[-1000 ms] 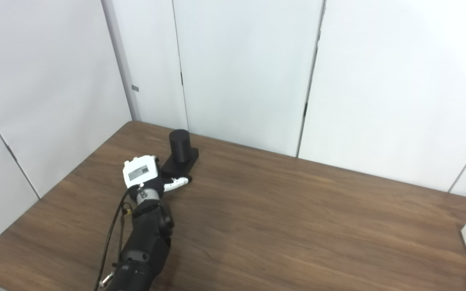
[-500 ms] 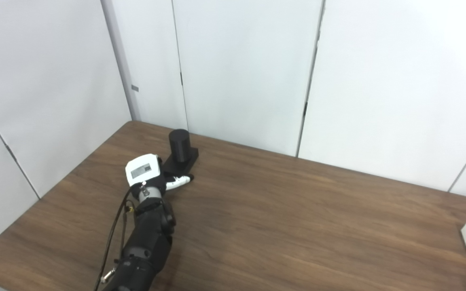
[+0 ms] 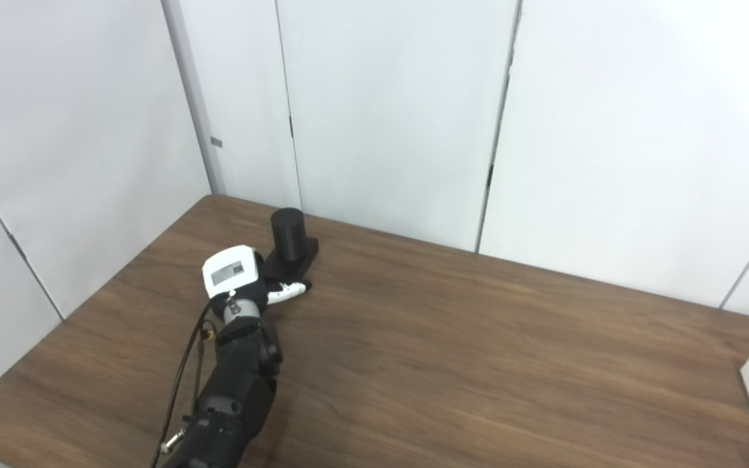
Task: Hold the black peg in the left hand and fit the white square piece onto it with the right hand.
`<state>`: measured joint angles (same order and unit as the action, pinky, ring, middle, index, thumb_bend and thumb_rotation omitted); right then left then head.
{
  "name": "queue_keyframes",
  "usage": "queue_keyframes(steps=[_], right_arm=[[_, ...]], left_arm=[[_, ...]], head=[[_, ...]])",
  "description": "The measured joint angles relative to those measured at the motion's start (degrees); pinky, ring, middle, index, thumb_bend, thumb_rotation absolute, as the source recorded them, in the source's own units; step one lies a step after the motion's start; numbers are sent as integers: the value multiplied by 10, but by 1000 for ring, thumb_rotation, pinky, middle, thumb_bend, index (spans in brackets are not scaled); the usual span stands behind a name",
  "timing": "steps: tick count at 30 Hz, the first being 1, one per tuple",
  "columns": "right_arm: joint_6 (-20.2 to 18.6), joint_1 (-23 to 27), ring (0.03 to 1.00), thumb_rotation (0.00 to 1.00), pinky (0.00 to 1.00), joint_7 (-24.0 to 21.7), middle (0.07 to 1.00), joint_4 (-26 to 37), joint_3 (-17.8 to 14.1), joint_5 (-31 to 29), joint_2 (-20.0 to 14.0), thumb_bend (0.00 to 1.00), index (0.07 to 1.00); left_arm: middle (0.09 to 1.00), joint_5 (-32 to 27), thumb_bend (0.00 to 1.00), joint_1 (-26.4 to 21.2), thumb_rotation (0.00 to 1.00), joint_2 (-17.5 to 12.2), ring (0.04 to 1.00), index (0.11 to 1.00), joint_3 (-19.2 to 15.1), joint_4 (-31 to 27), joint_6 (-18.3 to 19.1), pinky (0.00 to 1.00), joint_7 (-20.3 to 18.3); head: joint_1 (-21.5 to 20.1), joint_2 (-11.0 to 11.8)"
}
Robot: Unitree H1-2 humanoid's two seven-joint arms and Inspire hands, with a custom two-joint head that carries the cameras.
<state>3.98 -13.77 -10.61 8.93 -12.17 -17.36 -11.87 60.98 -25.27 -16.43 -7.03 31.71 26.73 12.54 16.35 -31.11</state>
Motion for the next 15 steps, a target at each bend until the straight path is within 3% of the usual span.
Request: queue_keyframes(steps=[3,5,10,15], right_arm=[[-2,0,987,905,958,1,927,2,0,0,1,763,996],[-6,-1,991,908,955,1,937,5,1,-1,3,772,997],[-11,-3,994,910,978,5,940,9,2,-1,8,767,1000],[-12,-4,996,925,964,6,941,11,3,-1,8,731,1000]], left_arm=[[776,-30,729,0,263,-6,853,544,14,-1,-1,850,18],[768,-53,563,0,113,-13,851,498,20,-4,-1,853,26],[744,-104,524,4,58,-20,832,481,31,-16,-3,808,42],[744,-110,523,5,57,-21,812,481,38,-17,-1,757,45]], head=[[-2,-2],[-3,-3],[-4,-4],[-6,-6]])
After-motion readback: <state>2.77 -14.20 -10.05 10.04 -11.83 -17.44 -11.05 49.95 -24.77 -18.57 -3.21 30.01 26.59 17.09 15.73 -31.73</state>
